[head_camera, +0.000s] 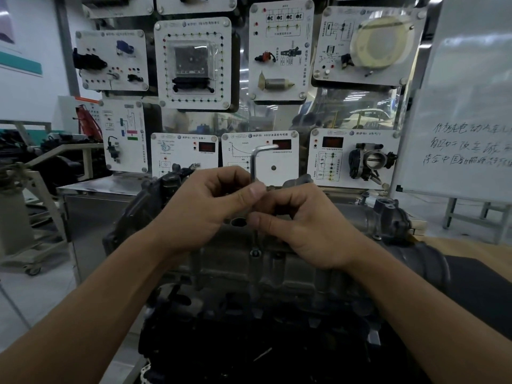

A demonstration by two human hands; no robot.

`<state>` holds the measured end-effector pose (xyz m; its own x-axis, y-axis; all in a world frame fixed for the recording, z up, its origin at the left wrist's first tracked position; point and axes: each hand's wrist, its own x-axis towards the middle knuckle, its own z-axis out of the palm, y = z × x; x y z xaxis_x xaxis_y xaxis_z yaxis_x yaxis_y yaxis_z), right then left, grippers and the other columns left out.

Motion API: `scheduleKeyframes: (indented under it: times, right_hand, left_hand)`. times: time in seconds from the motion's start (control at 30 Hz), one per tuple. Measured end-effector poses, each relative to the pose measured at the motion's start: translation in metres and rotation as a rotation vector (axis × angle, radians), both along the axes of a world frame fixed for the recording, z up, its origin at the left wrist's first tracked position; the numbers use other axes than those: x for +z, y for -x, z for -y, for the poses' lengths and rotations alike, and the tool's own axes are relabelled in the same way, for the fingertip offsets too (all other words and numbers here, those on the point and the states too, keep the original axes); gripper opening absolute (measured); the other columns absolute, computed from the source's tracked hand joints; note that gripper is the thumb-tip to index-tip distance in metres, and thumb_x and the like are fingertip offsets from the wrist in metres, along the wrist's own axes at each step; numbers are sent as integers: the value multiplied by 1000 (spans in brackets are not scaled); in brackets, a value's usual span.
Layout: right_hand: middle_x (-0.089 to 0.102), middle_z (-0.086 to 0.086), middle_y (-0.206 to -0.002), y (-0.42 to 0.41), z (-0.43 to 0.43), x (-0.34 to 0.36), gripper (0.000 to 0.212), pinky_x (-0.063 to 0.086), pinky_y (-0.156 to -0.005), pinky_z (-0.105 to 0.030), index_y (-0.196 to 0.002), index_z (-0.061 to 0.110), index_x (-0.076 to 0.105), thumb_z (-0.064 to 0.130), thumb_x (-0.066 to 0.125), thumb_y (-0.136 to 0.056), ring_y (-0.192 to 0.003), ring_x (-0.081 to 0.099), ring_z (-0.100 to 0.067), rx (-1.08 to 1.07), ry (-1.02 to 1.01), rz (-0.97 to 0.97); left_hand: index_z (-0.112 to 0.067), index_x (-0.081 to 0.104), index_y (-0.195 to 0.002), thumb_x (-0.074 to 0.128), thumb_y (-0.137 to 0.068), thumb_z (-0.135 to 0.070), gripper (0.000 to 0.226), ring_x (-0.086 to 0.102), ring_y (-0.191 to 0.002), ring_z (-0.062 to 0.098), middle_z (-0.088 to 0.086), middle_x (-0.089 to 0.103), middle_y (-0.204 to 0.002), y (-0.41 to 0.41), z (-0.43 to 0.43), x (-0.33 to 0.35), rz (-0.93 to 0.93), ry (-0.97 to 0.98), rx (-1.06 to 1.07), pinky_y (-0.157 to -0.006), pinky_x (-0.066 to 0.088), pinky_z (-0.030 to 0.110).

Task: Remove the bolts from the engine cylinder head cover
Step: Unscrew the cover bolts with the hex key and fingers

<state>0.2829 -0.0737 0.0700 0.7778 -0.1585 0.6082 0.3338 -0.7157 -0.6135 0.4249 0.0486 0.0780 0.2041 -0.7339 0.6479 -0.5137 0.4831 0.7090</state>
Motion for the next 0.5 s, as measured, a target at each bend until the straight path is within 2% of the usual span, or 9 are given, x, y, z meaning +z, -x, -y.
scheduleKeyframes:
  times: [0.1, 0.17, 0.2, 0.27, 0.3, 0.4, 0.5]
  right_hand:
    - [51, 1, -54, 1, 0, 0, 22, 36, -51, -15, -82, -4, 70, 13, 63, -96, -47, 42, 0, 22, -25, -76]
    - [50, 5, -54, 1, 0, 0, 21, 35, -51, -16, -83, 0, 71, 10, 60, -97, -47, 42, -1, 48, -60, -93]
    - [52, 0, -55, 1, -1, 0, 18, 37, -52, -20, -87, 1, 73, 10, 61, -97, -50, 44, -4, 56, -73, -93]
    - [61, -18, -65, 1, -3, 0, 15, 45, -59, -31, -91, 1, 75, 12, 66, -94, -60, 53, -12, 58, -60, -62]
    - [66, -20, -72, 1, -4, 0, 13, 48, -64, -33, -88, 4, 76, 14, 70, -91, -64, 56, -14, 45, -45, -31]
    - [70, -11, -70, 1, -4, 1, 8, 50, -64, -32, -76, 13, 76, 16, 78, -84, -65, 60, -13, 14, -64, 32]
    - [68, -6, -64, -2, -1, -1, 9, 49, -59, -25, -73, 10, 75, 12, 81, -80, -60, 58, -11, 13, -76, 59]
  left_hand:
    - [-15, 73, -105, 59, -90, -25, 23, 69, -106, 15, 1, 76, -103, -2, -5, 1, 14, -26, -51, -88, 53, 23]
    - [-21, 75, -103, 58, -90, -21, 22, 69, -105, 11, -3, 76, -104, -2, -6, 1, 38, -18, -55, -87, 52, 18]
    - [-24, 76, -98, 59, -88, -21, 20, 70, -103, 10, -3, 76, -102, -1, -6, 1, 38, -6, -49, -85, 52, 17]
    - [-21, 78, -93, 64, -84, -20, 17, 72, -97, 13, 1, 77, -98, 1, -5, 1, 8, 11, -39, -81, 54, 18]
    - [-17, 77, -94, 65, -83, -21, 17, 73, -95, 15, 3, 77, -95, 2, -4, 1, -6, 11, -29, -79, 55, 19]
    - [-8, 75, -93, 70, -77, -24, 23, 74, -90, 21, 9, 77, -91, 3, -1, 1, -18, 21, 28, -78, 59, 28]
    - [-1, 70, -83, 74, -69, -26, 29, 72, -81, 22, 12, 75, -86, 5, 0, 1, -76, 53, 36, -77, 61, 32]
